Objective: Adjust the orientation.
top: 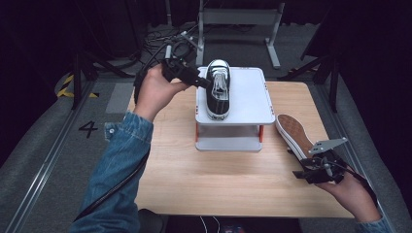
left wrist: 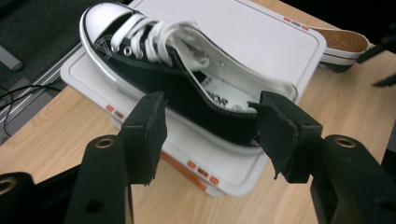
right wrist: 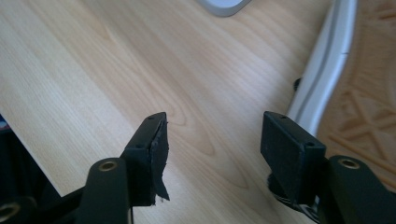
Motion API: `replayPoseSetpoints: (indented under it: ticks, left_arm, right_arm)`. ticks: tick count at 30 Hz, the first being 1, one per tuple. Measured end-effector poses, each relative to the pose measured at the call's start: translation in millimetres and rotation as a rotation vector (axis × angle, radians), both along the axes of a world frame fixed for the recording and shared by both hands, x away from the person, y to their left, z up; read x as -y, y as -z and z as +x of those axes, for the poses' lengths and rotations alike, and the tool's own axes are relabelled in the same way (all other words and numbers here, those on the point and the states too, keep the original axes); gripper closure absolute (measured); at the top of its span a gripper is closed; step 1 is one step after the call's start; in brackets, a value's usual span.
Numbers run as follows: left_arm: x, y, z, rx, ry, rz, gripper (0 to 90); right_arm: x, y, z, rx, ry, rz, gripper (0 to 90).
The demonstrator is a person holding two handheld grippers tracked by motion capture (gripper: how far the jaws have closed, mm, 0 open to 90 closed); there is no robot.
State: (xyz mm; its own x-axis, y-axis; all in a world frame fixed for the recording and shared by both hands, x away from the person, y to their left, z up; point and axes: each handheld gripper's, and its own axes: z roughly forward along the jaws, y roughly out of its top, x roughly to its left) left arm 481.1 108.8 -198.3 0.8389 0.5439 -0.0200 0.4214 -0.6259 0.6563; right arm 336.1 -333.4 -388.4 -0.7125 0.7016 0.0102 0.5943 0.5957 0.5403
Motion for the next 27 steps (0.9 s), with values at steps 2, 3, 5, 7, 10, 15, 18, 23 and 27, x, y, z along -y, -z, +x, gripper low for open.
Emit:
replayPoseSetpoints:
  ticks: [2, 3, 5, 7, 10, 15, 18, 23, 27]
  left_arm:
    - [-8.5, 4.8, -7.1, -0.017, 0.012, -0.016, 43.5]
    - [-12.3, 7.8, -10.5, -0.020, 0.006, -0.012, 43.5]
    - [-19.8, 13.5, -18.6, -0.011, -0.004, -0.003, 43.5]
    - [-28.3, 21.0, -27.4, -0.016, -0.007, -0.026, 43.5]
    - [-40.0, 37.2, -37.2, -0.013, -0.036, -0.029, 43.5]
    - [-57.6, 62.2, -48.5, -0.038, -0.079, -0.008, 43.3]
    - [-63.1, 73.1, -55.8, -0.017, -0.115, 0.005, 43.2]
    - [-70.6, 97.2, -66.0, -0.040, -0.135, -0.007, 42.2]
    - [-78.2, 110.5, -73.9, -0.045, -0.192, 0.017, 42.2]
  right_arm:
    - [7.1, -5.8, 0.6, 0.018, 0.030, 0.014, 43.0]
    - [8.7, -7.7, 0.7, 0.022, 0.037, 0.017, 43.2]
    - [12.2, -12.8, 1.6, 0.037, 0.051, 0.030, 43.8]
    - [15.4, -17.1, 3.2, 0.056, 0.064, 0.038, 44.3]
    - [23.1, -21.7, 7.1, 0.069, 0.087, 0.051, 45.0]
    - [38.2, -24.1, 15.4, 0.092, 0.129, 0.062, 47.4]
    - [46.6, -23.6, 20.7, 0.095, 0.157, 0.057, 53.7]
    - [49.0, -26.3, 27.7, 0.107, 0.145, -0.003, 70.0]
    - [42.4, -28.0, 36.2, 0.113, 0.153, -0.001, 76.5]
